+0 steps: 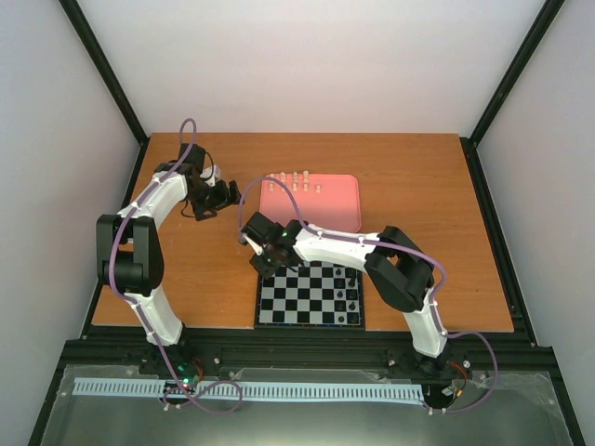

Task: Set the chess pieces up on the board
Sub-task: Place the chess piece on the chessboard, then pick up the chess piece from the storage box, then place the chess piece on the chessboard.

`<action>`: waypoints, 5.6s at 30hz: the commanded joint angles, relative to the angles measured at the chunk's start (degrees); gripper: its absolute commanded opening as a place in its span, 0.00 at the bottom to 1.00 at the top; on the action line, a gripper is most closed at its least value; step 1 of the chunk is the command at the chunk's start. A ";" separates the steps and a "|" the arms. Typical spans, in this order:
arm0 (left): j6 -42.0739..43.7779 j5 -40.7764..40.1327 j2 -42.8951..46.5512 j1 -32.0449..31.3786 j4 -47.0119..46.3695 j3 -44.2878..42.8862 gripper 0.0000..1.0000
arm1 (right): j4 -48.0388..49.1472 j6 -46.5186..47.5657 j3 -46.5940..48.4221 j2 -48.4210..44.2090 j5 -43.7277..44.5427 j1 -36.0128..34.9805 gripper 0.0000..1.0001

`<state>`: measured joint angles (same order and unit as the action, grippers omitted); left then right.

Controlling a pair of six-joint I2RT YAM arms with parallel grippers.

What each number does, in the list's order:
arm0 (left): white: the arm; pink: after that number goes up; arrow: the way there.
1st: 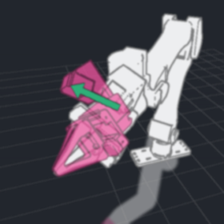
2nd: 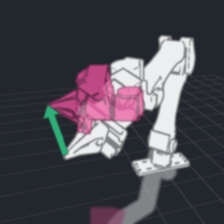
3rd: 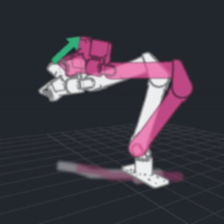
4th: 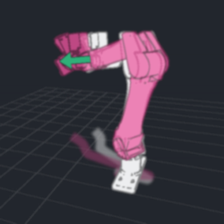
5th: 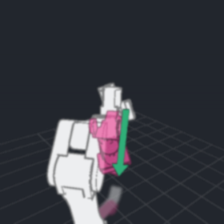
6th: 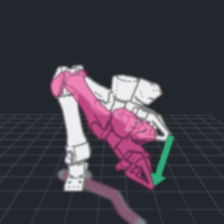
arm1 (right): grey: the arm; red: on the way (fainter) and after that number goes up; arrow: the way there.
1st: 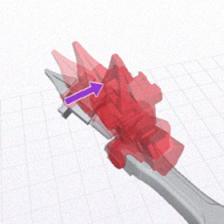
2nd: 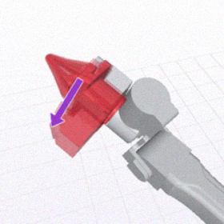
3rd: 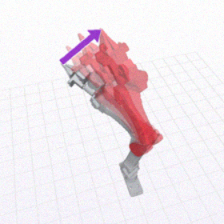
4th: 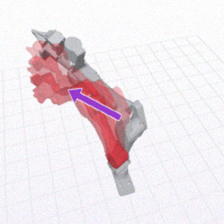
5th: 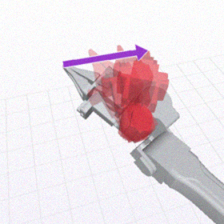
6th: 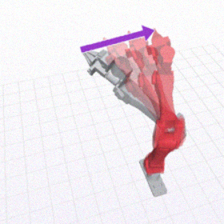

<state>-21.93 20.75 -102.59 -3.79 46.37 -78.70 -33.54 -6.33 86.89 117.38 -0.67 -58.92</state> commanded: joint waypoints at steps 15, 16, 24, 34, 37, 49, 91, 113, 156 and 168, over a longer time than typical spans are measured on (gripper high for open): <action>0.09 -0.48 1.84 0.39 -0.58 0.15 1.00 | 0.39 1.91 -0.96 -0.04 -1.41 0.47 0.23; 0.08 -0.53 1.94 0.37 -0.57 0.19 1.00 | 0.34 1.93 -1.21 -0.39 -1.58 0.47 0.24; 0.19 -0.40 2.12 0.43 -0.61 0.39 1.00 | -0.90 1.97 -2.30 -3.98 -2.42 0.38 0.30; 0.14 -0.15 2.31 0.38 -0.67 0.55 1.00 | -3.31 1.97 -1.87 -9.84 -1.51 -0.05 0.43; 0.07 0.02 2.34 0.39 -0.82 0.56 1.00 | -5.27 1.51 -0.70 -12.56 0.23 -0.02 0.47; 0.50 0.10 2.74 0.42 -0.09 -0.53 1.00 | -12.27 -1.99 19.98 -2.57 5.30 19.49 0.56; 1.28 0.34 -2.03 0.39 0.02 -1.75 1.00 | -19.06 -2.37 47.01 29.48 -0.98 33.00 0.26; 1.17 -1.07 0.13 0.33 0.56 -1.11 1.00 | -15.35 -3.63 24.04 3.09 -1.79 22.65 0.03; 0.67 -1.58 4.61 0.37 -0.67 1.01 1.00 | 2.63 -4.57 -10.26 -7.31 -3.60 3.02 0.06; 0.70 -1.34 4.76 0.38 -0.84 1.25 1.00 | 0.92 -4.58 -8.94 -5.83 -3.93 3.10 0.06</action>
<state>-21.85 19.29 -99.63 -3.79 46.17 -77.17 -31.75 -10.44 76.51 110.85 -5.13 -55.61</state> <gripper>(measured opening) 0.999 0.110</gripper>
